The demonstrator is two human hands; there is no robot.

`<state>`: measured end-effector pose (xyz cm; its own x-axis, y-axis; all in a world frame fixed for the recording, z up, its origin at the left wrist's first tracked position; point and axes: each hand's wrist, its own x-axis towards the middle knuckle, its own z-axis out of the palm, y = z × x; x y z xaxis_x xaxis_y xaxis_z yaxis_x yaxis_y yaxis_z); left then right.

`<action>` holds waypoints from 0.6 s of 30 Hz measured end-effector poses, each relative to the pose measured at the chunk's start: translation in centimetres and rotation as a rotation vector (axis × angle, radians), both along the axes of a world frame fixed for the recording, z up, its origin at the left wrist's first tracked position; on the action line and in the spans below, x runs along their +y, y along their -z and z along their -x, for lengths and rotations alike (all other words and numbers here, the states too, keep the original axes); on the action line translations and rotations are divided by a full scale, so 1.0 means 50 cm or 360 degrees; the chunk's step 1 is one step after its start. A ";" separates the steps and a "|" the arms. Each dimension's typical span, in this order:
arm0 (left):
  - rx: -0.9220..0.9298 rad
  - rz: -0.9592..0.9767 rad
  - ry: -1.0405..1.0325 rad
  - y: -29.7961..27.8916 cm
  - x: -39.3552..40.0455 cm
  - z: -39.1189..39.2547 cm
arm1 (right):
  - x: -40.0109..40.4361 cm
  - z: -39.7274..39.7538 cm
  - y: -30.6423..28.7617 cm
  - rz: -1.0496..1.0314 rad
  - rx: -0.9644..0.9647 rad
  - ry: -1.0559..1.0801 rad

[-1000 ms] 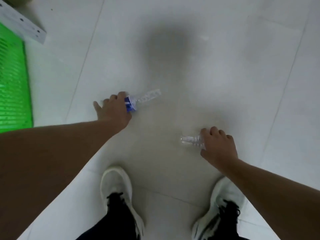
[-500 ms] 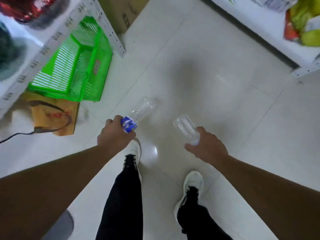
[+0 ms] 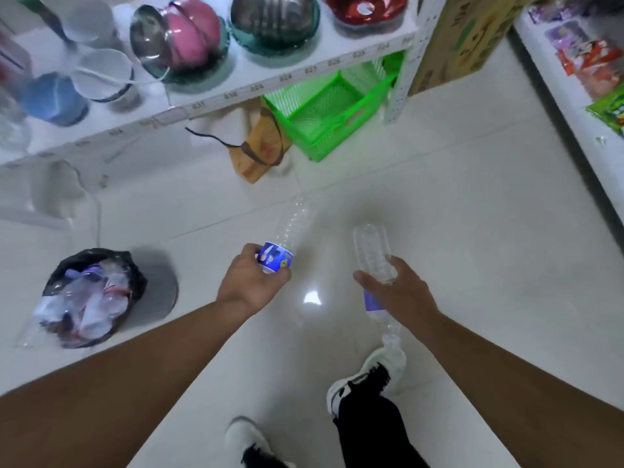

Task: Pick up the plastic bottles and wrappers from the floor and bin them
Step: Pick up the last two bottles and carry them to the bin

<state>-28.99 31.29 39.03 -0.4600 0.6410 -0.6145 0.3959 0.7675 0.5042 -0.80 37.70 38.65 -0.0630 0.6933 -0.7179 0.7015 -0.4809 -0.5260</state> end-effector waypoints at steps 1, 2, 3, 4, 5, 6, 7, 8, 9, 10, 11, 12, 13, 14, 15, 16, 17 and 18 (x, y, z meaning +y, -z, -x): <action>-0.0013 0.0003 -0.0071 0.008 -0.046 0.039 | -0.031 0.046 0.010 0.0028 0.0023 -0.0025; -0.0021 0.0020 -0.0135 0.013 -0.090 0.078 | -0.061 0.091 0.020 0.0058 0.0033 -0.0035; -0.0025 0.0042 -0.0192 0.018 -0.138 0.119 | -0.092 0.136 0.026 0.0090 0.0031 -0.0059; -0.0024 0.0062 -0.0249 0.020 -0.191 0.163 | -0.126 0.186 0.030 0.0135 0.0029 -0.0114; -0.0025 0.0072 -0.0311 0.018 -0.247 0.206 | -0.161 0.237 0.029 0.0183 0.0034 -0.0179; -0.0025 0.0068 -0.0379 0.014 -0.301 0.249 | -0.194 0.285 0.024 0.0212 0.0047 -0.0234; -0.0015 0.0059 -0.0449 0.006 -0.355 0.291 | -0.223 0.333 0.016 0.0219 0.0065 -0.0280; 0.0001 0.0059 -0.0517 -0.004 -0.408 0.331 | -0.250 0.381 0.006 0.0212 0.0085 -0.0321; 0.0017 0.0064 -0.0587 -0.015 -0.459 0.371 | -0.273 0.430 -0.006 0.0201 0.0103 -0.0360; 0.0033 0.0066 -0.0663 -0.026 -0.509 0.409 | -0.294 0.480 -0.018 0.0197 0.0111 -0.0402; 0.0058 0.0060 -0.0743 -0.037 -0.558 0.447 | -0.314 0.531 -0.028 0.0205 0.0112 -0.0447; 0.0089 0.0046 -0.0819 -0.048 -0.606 0.484 | -0.333 0.583 -0.036 0.0221 0.0110 -0.0487; 0.0118 0.0035 -0.0889 -0.058 -0.648 0.518 | -0.351 0.632 -0.043 0.0242 0.0106 -0.0524; 0.0135 0.0032 -0.0957 -0.067 -0.687 0.548 | -0.369 0.679 -0.052 0.0261 0.0101 -0.0574; 0.0135 0.0031 -0.1023 -0.076 -0.722 0.577 | -0.385 0.724 -0.059 0.0276 0.0100 -0.0634; 0.0121 0.0028 -0.1083 -0.081 -0.752 0.602 | -0.399 0.767 -0.064 0.0285 0.0097 -0.0706; 0.0109 0.0029 -0.1137 -0.084 -0.776 0.624 | -0.411 0.807 -0.068 0.0297 0.0089 -0.0774; 0.0108 0.0039 -0.1181 -0.086 -0.795 0.643 | -0.420 0.843 -0.069 0.0314 0.0083 -0.0827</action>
